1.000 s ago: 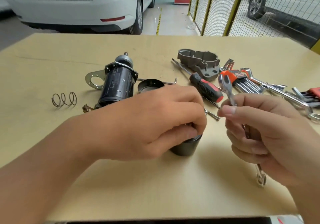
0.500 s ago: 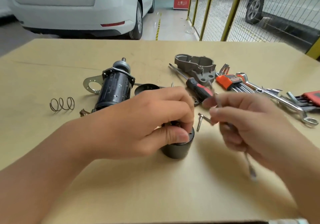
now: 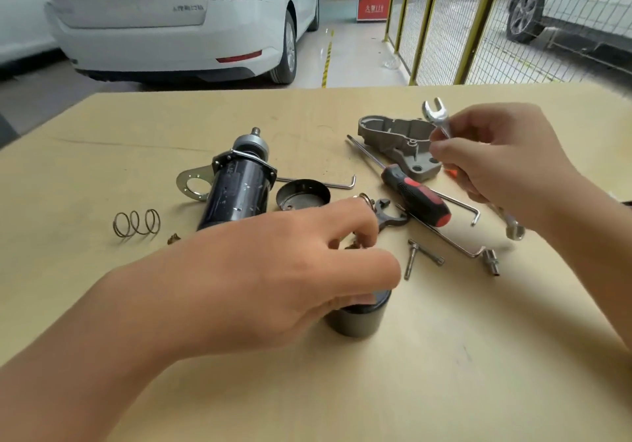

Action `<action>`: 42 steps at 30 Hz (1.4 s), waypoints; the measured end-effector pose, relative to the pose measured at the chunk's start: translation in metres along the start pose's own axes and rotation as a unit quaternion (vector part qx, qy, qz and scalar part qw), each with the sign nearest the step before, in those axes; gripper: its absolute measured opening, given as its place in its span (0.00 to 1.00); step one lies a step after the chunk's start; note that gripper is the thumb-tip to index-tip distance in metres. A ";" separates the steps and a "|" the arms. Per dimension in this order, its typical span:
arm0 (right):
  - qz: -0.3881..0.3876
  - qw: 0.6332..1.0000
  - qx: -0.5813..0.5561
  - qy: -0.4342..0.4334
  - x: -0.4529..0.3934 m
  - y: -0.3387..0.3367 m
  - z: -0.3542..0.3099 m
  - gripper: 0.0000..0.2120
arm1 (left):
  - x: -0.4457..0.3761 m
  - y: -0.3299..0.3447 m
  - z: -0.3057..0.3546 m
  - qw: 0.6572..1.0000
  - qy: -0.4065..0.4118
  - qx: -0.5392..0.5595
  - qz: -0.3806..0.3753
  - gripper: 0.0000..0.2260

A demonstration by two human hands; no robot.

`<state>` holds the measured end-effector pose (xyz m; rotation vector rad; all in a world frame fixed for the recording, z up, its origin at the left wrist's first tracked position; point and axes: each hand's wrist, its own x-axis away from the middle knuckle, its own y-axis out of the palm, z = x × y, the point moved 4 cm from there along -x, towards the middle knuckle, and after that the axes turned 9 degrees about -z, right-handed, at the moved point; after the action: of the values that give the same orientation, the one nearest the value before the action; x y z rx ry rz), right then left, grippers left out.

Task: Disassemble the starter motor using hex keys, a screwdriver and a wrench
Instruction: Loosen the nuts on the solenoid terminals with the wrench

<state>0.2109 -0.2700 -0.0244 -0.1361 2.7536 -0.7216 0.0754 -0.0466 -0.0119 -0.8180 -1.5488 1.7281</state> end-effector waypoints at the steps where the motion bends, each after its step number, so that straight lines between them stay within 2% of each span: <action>1: -0.003 1.000 0.025 -0.014 0.001 -0.002 0.002 0.01 | 0.000 0.004 -0.003 0.999 0.003 -0.031 0.015 0.09; 3: -0.014 0.996 0.081 -0.036 0.004 -0.005 0.005 0.01 | -0.002 0.008 -0.008 0.999 -0.021 -0.018 0.030 0.11; 6: -0.032 0.989 0.140 -0.038 0.005 -0.006 0.010 0.03 | -0.006 0.012 -0.006 0.998 -0.005 0.001 0.067 0.14; 13: -0.022 0.963 0.270 0.000 0.000 -0.007 0.023 0.01 | -0.002 0.010 -0.020 0.983 0.063 0.153 0.082 0.07; 17: -0.029 0.948 0.316 0.040 -0.002 -0.007 0.033 0.07 | -0.006 0.015 -0.020 0.980 0.049 0.175 0.086 0.05; 20: -0.029 0.931 0.359 0.056 -0.003 -0.004 0.034 0.11 | -0.010 0.017 -0.018 0.971 0.053 0.210 0.104 0.09; 24: -0.042 0.930 0.360 0.063 -0.001 -0.001 0.033 0.11 | -0.010 0.024 -0.019 0.960 0.028 0.253 0.117 0.07; 28: -0.055 0.931 0.355 0.067 0.001 -0.001 0.034 0.10 | -0.001 0.039 -0.029 0.938 -0.046 0.339 0.048 0.28; 30: -0.064 0.929 0.358 0.068 0.001 0.000 0.035 0.09 | -0.002 0.043 -0.032 0.934 -0.076 0.346 0.042 0.28; 32: -0.045 0.936 0.346 0.046 0.003 -0.003 0.030 0.08 | -0.003 0.044 -0.031 0.934 -0.093 0.339 0.065 0.26; 34: 0.020 0.952 0.302 -0.049 0.010 -0.008 0.012 0.04 | -0.005 0.043 -0.026 0.940 -0.091 0.315 0.094 0.23; 35: 0.023 0.958 0.264 -0.106 0.016 -0.007 0.001 0.03 | -0.005 0.043 -0.022 0.943 -0.088 0.303 0.110 0.22; 36: -0.011 0.968 0.197 -0.154 0.023 -0.003 -0.010 0.04 | -0.006 0.043 -0.019 0.944 -0.087 0.292 0.127 0.21; 37: -0.081 0.974 0.104 -0.185 0.032 0.005 -0.019 0.06 | -0.007 0.044 -0.016 0.943 -0.089 0.287 0.145 0.21; 39: -0.233 0.950 -0.078 -0.194 0.049 0.021 -0.031 0.10 | -0.008 0.044 -0.014 0.931 -0.105 0.304 0.174 0.22; 40: -0.287 0.932 -0.118 -0.187 0.055 0.029 -0.034 0.11 | -0.009 0.044 -0.015 0.922 -0.114 0.324 0.179 0.23; 42: -0.357 0.907 -0.130 -0.180 0.061 0.040 -0.037 0.12 | -0.009 0.045 -0.017 0.910 -0.134 0.348 0.181 0.26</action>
<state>0.1412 -0.2277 -0.0292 -1.2458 2.3840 -0.4081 0.0911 -0.0474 -0.0578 -0.5195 -0.8255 2.5299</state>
